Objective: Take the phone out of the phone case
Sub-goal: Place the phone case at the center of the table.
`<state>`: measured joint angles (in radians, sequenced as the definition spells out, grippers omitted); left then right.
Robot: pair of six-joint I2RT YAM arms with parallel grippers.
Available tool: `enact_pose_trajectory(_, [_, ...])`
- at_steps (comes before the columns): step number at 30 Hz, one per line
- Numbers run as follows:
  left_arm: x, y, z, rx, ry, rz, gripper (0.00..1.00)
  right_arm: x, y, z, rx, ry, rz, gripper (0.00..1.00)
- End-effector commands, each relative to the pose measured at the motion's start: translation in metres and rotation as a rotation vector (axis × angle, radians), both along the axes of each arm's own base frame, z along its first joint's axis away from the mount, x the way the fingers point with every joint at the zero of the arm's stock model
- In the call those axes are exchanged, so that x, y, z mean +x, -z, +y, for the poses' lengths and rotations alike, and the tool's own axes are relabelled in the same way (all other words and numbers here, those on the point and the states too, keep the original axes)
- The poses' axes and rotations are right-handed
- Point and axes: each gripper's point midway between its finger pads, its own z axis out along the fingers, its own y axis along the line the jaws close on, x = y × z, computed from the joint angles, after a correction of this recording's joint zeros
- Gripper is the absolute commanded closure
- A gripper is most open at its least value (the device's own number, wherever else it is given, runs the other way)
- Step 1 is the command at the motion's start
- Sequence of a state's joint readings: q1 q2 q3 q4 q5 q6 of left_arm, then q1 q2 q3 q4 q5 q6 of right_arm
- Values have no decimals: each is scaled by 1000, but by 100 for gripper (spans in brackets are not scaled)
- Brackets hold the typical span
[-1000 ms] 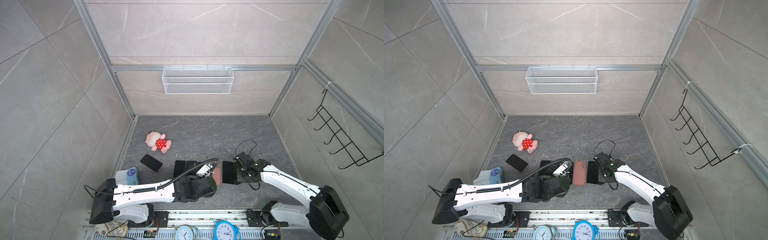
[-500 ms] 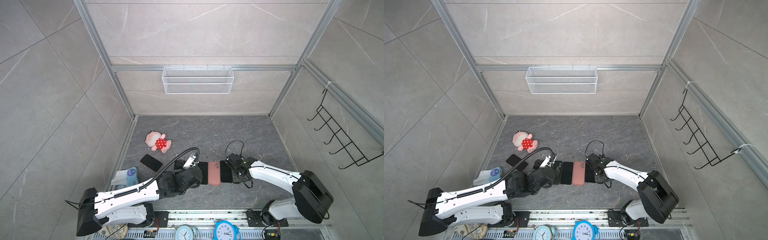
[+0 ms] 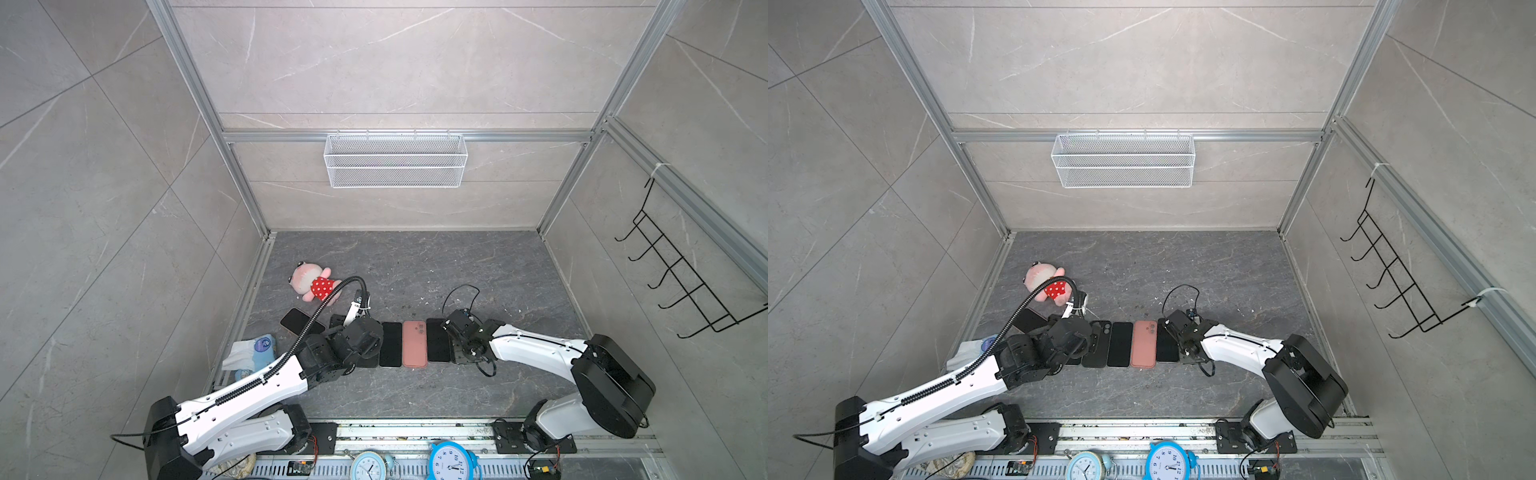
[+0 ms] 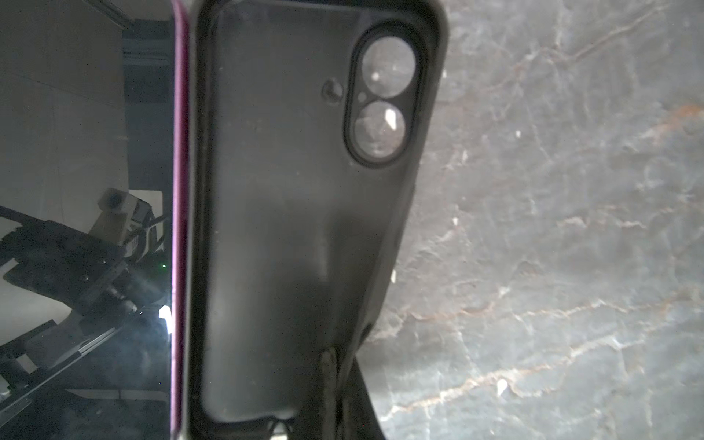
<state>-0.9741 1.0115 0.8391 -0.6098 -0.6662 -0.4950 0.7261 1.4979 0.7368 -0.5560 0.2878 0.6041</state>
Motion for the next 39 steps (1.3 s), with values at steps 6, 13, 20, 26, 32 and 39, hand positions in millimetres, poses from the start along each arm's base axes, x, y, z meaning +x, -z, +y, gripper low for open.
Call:
enact_pose_trajectory(6, [14, 16, 35, -22, -133, 88, 11, -3, 21, 27, 97, -50, 32, 88])
enact_pose_trajectory(13, [20, 24, 47, -40, -179, 122, 11, -5, 21, 22, 86, -27, 36, 66])
enact_pose_trajectory(20, [25, 33, 69, -69, -274, 177, 6, -4, 4, 7, 46, 13, -20, 36])
enact_pose_trajectory(26, [34, 46, 91, -125, -382, 263, 4, 5, -41, 3, 83, 5, -142, 19])
enact_pose_trajectory(32, [46, 70, 112, -323, -503, 351, 3, 11, -80, 20, 152, -81, -213, 11])
enact_pose_trajectory(39, [47, 108, 135, -488, -674, 486, 2, 15, -122, 73, 346, -265, -271, 1])
